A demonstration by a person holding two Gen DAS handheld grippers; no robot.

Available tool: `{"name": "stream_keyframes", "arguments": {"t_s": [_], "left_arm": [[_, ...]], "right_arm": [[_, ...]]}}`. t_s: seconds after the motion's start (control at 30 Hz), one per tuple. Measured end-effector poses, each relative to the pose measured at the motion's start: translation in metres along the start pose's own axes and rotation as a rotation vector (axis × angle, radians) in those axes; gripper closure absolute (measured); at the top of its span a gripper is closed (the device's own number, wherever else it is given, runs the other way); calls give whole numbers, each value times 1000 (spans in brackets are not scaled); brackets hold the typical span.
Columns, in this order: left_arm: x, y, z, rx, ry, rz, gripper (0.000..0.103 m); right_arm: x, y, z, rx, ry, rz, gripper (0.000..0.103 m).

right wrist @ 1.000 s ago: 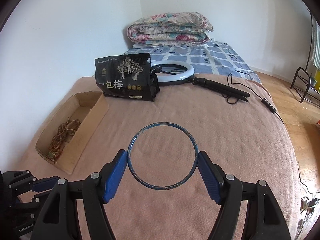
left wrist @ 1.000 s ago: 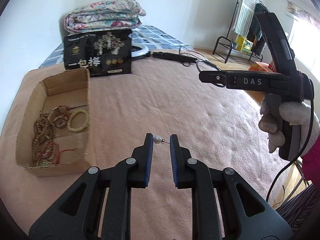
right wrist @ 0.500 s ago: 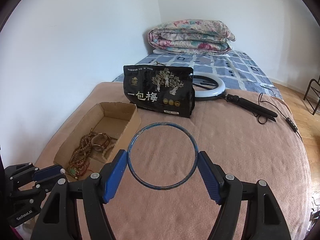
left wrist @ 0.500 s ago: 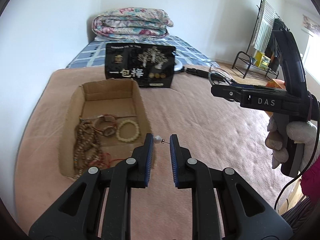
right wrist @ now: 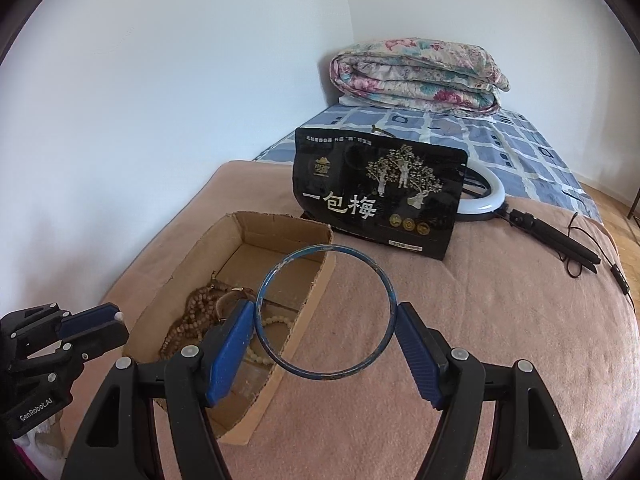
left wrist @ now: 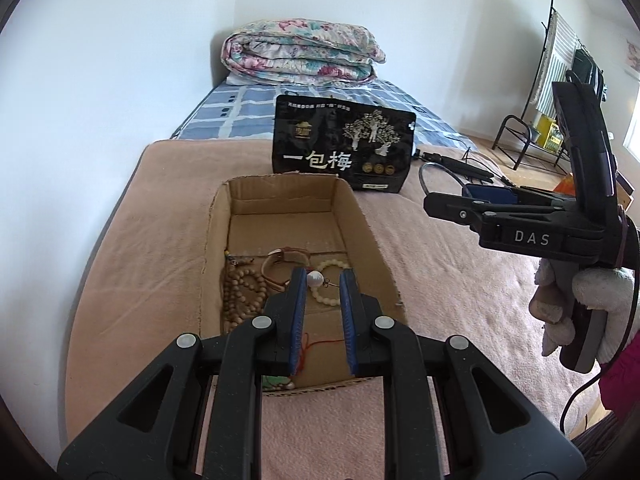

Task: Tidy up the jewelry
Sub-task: 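Carry the pearl and the blue bangle over the cardboard box with both tools, then open both tools to drop the pearl and bangle into the box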

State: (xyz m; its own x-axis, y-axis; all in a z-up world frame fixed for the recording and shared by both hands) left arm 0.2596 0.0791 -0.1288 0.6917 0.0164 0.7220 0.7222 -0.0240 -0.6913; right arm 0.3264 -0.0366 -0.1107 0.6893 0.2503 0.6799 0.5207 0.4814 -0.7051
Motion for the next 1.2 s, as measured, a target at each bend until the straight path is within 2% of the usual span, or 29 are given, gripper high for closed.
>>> {"name": "stream_keyframes", "arguments": {"t_s": [0.47, 0.8, 0.9, 0.97, 1.03, 1.07, 1.1, 1.2], "left_arm": [[-6, 23, 17, 3, -25, 38, 87], [-9, 31, 23, 12, -33, 59, 87], [-9, 31, 26, 23, -40, 57, 87], [-10, 30, 26, 26, -37, 58, 87], [-10, 29, 25, 29, -34, 58, 82], [-10, 28, 25, 30, -33, 56, 73], [-10, 27, 24, 30, -33, 51, 69], [-8, 24, 22, 31, -27, 42, 68]], "right_arm": [[14, 58, 23, 46, -9, 31, 29], [17, 80, 30, 53, -1, 44, 28], [17, 82, 28, 45, 11, 39, 17], [18, 79, 28, 42, 12, 31, 16], [19, 77, 27, 39, 15, 23, 16], [19, 75, 27, 40, 17, 20, 16], [20, 74, 27, 40, 18, 20, 16], [19, 70, 27, 36, 15, 19, 16]]}}
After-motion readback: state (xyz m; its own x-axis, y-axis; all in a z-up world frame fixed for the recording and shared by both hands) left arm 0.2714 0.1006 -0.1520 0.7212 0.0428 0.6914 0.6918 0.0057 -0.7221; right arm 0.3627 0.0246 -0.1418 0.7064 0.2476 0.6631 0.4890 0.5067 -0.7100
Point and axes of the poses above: each gripper's, at about its wrist camera, not at the fingertips, and y roughly the way its jaws point, z to its left, x to its top, the point moved 9 cm from there along y, roughly the way its jaws point, and after that the axes turned 8 degrees about x, right-handed, at the moved point
